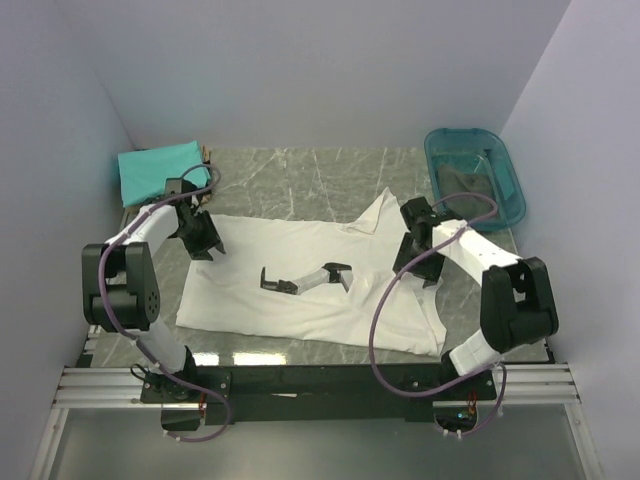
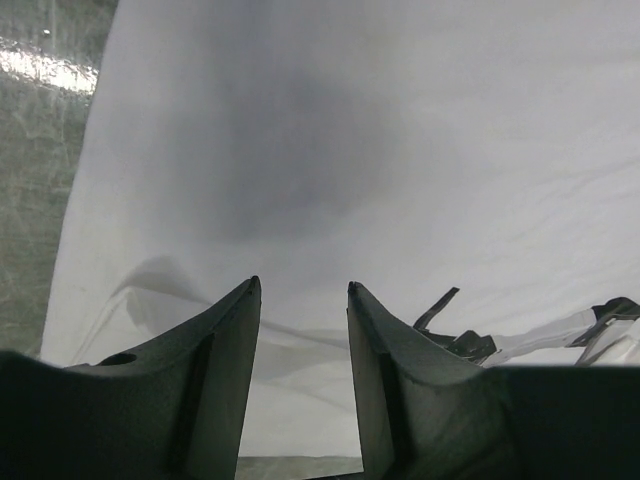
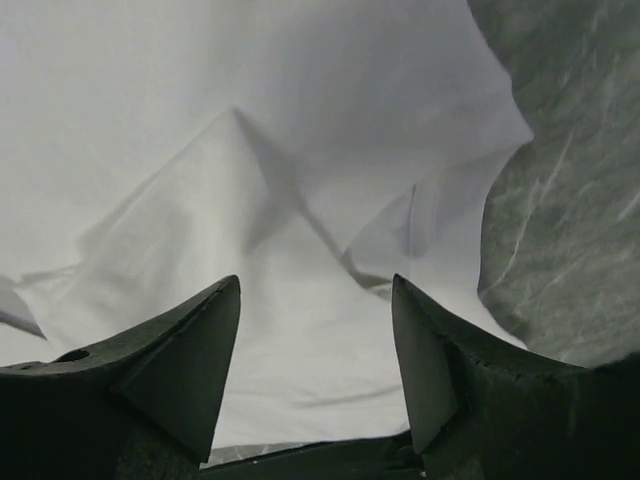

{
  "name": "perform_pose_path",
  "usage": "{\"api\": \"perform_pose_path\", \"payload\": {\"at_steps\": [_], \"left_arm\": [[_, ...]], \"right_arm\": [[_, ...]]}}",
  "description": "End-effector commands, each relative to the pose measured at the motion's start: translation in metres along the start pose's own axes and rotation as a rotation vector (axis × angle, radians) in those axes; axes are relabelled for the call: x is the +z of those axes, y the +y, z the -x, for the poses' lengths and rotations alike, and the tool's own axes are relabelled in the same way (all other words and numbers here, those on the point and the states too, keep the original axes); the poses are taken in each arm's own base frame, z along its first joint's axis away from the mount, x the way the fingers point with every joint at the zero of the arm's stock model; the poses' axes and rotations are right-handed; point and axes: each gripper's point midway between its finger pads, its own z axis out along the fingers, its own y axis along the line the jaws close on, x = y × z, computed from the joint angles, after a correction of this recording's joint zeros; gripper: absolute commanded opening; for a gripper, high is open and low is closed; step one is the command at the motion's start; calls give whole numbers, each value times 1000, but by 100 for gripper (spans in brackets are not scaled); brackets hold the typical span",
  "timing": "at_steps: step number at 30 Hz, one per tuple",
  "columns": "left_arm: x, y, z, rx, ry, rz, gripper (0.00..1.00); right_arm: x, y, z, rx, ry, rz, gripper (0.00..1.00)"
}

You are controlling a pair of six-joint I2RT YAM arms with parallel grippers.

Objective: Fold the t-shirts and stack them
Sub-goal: Fold the tshirt

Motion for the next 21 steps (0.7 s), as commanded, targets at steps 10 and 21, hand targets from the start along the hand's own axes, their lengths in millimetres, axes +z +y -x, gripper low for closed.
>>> {"api": "perform_pose_path", "payload": {"at_steps": [10, 21], "left_arm": [[1, -28, 47, 32, -90, -68, 46], [9, -45, 98, 26, -160, -74, 46]], "right_arm": [[-13, 53, 102, 11, -195, 137, 69], [-30, 107, 202, 77, -338, 244, 67]]}}
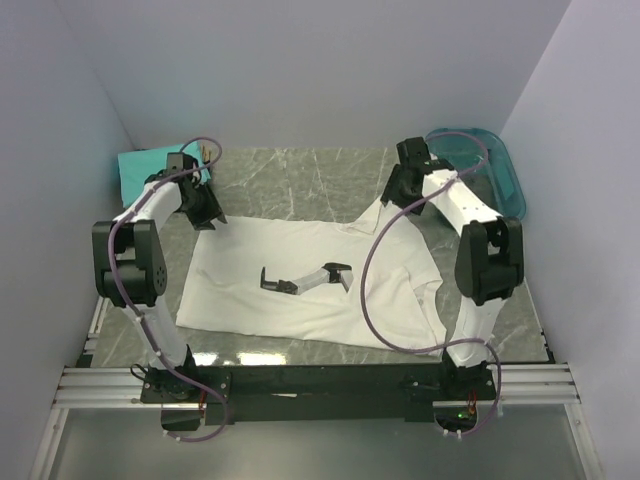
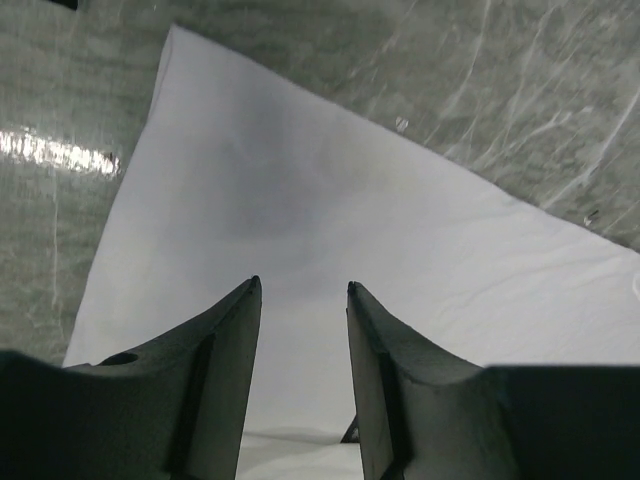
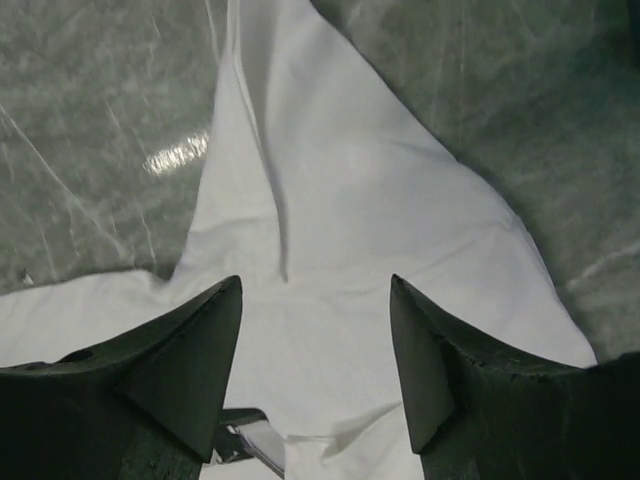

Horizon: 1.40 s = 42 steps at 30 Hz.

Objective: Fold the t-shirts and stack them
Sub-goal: Fold the tshirt

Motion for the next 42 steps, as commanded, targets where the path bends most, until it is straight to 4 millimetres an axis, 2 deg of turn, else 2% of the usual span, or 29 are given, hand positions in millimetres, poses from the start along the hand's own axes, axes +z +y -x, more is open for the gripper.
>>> {"api": "perform_pose_path", "payload": {"at_steps": [1, 3, 4, 6, 8, 9, 11, 12, 16, 18, 20, 21, 30, 36, 42], "left_arm": [[1, -9, 25, -8, -52, -13, 45], [3, -11, 34, -13, -61, -12, 45], [4, -9, 36, -16, -65, -5, 45], [4, -10, 45, -28, -80, 3, 45], [5, -9, 50, -43, -91, 5, 45], [5, -10, 52, -55, -98, 1, 45], [11, -9, 54, -76, -102, 8, 45], [13, -7, 54, -89, -96, 15, 45], [20, -7, 54, -130, -92, 22, 45], [24, -5, 54, -145, -91, 31, 45], [27, -3, 55, -155, -88, 43, 45], [28, -2, 56, -159, -90, 50, 45], [33, 2, 55, -191, -87, 75, 45], [37, 5, 53, -194, -81, 85, 45], [36, 5, 54, -192, -86, 86, 45]], "right_arm": [[6, 20, 40, 37, -78, 43, 67], [18, 24, 44, 40, -65, 43, 66], [18, 30, 54, 40, -85, 54, 66], [28, 31, 58, 37, -84, 39, 66], [27, 36, 73, 35, -116, 45, 65], [35, 35, 74, 34, -116, 36, 65], [37, 35, 86, 44, -139, 34, 65], [45, 32, 85, 50, -127, 23, 65], [54, 36, 99, 64, -142, 59, 63], [64, 35, 99, 66, -128, 57, 62], [65, 39, 102, 69, -117, 74, 61], [72, 39, 98, 65, -101, 75, 61], [93, 45, 93, 42, -67, 101, 58], [101, 47, 90, 39, -52, 107, 56], [107, 48, 87, 46, -39, 109, 51]]}}
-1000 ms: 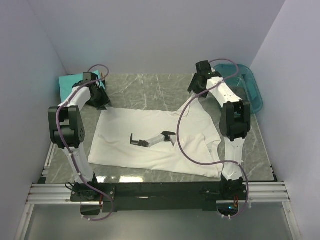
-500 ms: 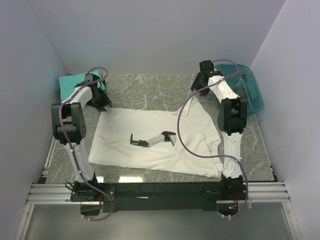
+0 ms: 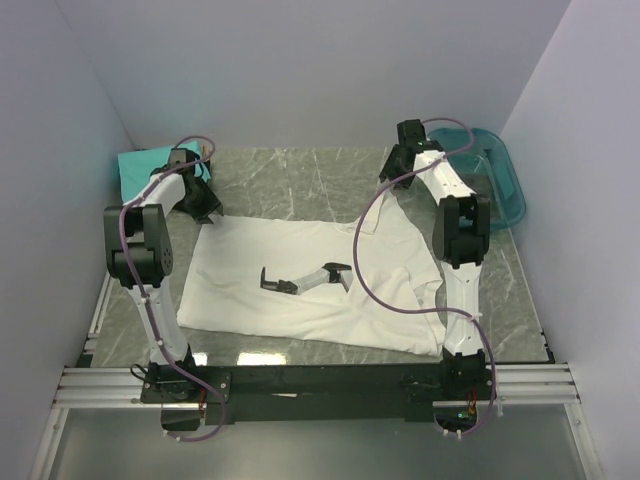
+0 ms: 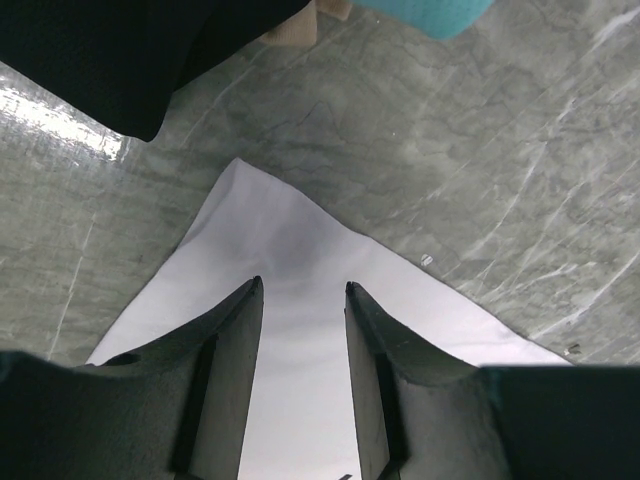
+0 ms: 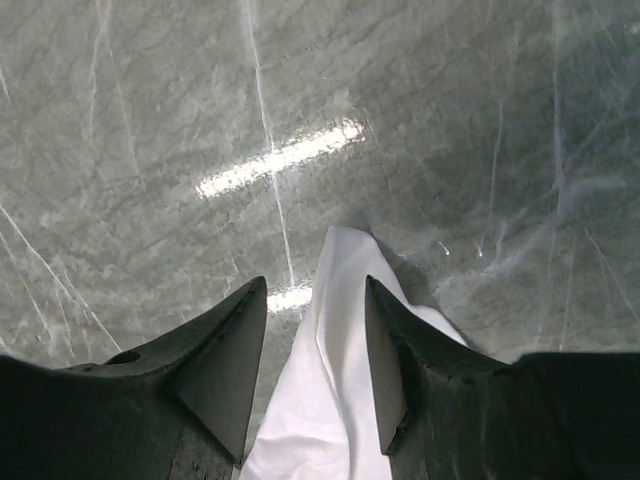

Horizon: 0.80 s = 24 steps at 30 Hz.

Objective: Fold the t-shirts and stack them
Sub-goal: Fold the tshirt

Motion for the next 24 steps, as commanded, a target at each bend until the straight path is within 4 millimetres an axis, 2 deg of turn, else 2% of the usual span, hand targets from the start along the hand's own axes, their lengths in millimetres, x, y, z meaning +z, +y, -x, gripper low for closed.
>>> {"api": "perform_pose_path", "payload": {"at_steps": [1, 12, 15, 19, 24], "left_arm": [[-6, -8, 16, -1, -46, -14, 44], [-4, -9, 19, 17, -46, -11, 44], [-4, -10, 21, 17, -48, -11, 44], [-2, -8, 23, 22, -50, 3, 44], [-4, -5, 30, 21, -85, 25, 45]], "right_arm": [[8, 6, 4, -4, -7, 13, 50], [15, 5, -2, -4, 7, 0, 46], [16, 8, -2, -5, 7, 7, 40], [18, 12, -4, -9, 19, 30, 20], [16, 14, -3, -14, 16, 39, 7]]}}
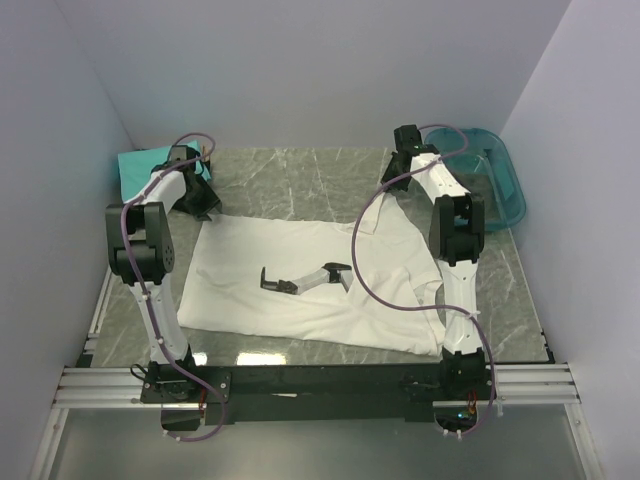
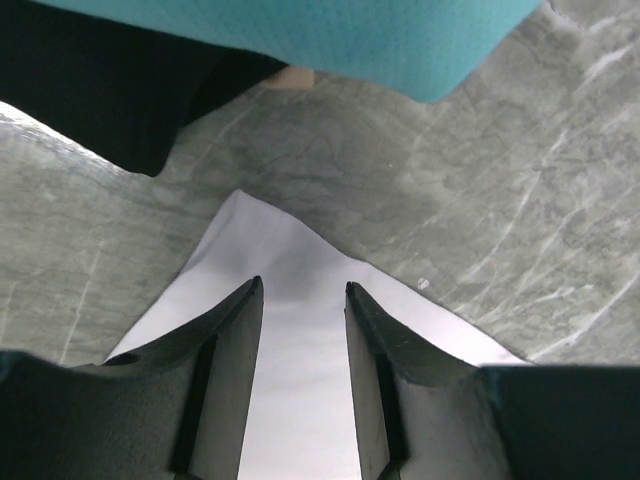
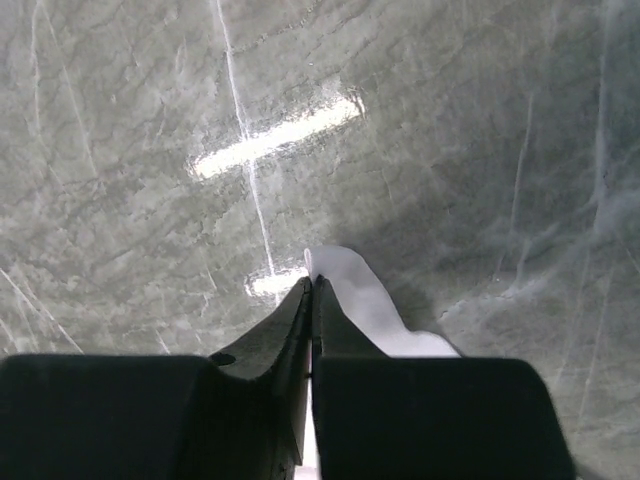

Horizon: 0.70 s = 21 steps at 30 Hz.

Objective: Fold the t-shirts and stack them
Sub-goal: Fold the tshirt

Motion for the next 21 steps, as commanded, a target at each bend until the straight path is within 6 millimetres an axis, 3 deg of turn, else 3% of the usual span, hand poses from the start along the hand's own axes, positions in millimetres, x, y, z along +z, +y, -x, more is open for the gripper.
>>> {"api": "perform_pose_path", "payload": {"at_steps": [1, 9, 21], "left_arm": [[-11, -5, 24, 14, -81, 6, 44], [-2, -8, 30, 3, -93, 11, 44], [14, 17, 38, -19, -139, 142, 40]], "right_arm": [[-8, 15, 14, -11, -41, 44, 2], [-16, 18, 17, -17, -58, 57, 0], [-19, 16, 14, -26, -54, 56, 0]]}}
